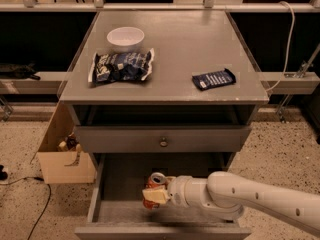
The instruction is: Place coke can into middle drawer
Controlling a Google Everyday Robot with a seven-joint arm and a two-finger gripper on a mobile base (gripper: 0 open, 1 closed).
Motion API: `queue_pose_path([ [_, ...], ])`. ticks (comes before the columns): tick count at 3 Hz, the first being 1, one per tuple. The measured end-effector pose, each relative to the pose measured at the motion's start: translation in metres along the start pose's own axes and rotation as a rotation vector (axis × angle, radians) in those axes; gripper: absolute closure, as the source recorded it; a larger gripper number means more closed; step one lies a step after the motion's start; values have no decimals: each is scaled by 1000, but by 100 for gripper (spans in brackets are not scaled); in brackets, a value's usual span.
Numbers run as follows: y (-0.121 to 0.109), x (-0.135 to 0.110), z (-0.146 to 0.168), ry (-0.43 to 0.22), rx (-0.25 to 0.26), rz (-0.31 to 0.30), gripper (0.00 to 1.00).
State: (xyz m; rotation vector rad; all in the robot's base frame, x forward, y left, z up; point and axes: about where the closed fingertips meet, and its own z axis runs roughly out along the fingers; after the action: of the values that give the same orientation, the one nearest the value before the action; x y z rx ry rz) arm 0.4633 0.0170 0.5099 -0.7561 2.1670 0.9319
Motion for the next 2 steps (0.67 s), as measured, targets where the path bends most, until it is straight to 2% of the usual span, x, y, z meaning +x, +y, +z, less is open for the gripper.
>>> queue_pose_path([
  [1, -32, 6, 5, 19, 76, -45, 100],
  [2, -56, 16, 8, 20, 120, -55, 100],
])
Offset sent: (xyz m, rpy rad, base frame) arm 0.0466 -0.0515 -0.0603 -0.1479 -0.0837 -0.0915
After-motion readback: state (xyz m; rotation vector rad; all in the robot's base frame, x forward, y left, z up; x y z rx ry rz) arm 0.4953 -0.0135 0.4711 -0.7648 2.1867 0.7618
